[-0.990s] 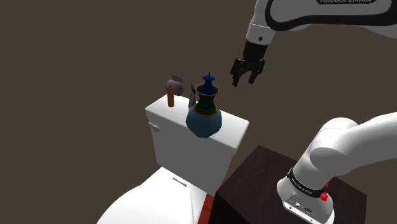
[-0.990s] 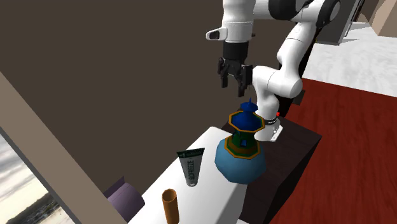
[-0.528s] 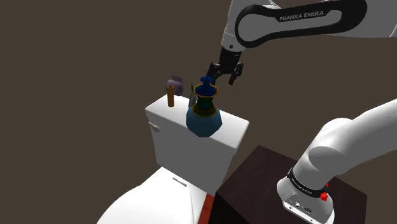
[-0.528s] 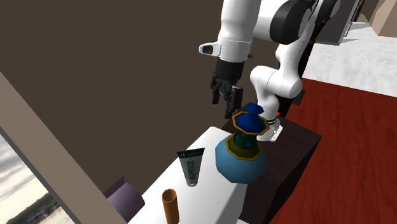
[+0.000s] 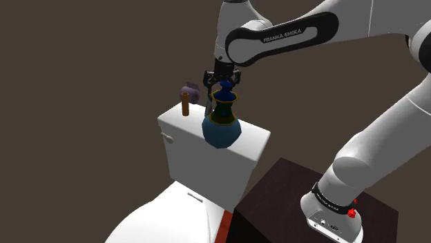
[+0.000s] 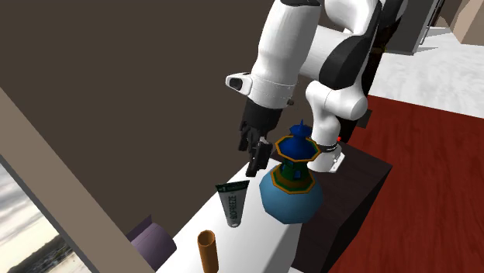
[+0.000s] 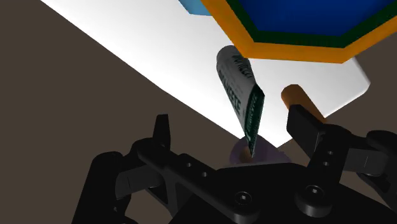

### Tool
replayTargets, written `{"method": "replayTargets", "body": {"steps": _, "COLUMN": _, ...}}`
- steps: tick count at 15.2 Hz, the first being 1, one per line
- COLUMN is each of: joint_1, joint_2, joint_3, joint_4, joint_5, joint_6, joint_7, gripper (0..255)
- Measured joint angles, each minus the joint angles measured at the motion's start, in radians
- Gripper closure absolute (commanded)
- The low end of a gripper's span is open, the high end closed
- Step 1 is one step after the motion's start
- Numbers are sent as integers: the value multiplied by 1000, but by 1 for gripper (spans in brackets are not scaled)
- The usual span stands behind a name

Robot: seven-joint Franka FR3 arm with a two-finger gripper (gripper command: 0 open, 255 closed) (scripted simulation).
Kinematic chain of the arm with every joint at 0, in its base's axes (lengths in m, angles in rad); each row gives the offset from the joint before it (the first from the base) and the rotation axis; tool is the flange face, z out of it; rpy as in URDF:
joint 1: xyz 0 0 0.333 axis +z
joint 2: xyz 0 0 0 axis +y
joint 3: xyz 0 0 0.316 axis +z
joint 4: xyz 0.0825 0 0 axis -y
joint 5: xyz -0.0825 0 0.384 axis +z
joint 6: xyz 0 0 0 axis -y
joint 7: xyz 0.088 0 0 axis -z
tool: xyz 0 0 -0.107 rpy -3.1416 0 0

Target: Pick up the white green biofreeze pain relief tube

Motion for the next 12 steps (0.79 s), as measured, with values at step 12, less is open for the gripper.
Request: {"method": "replayTargets", "body": {"steps": 12, "joint_1": -17, "joint_2": 225, "joint_3": 44, "joint_4": 110, "joint_5": -210, "joint_6": 107, "joint_7": 245, "gripper": 0}}
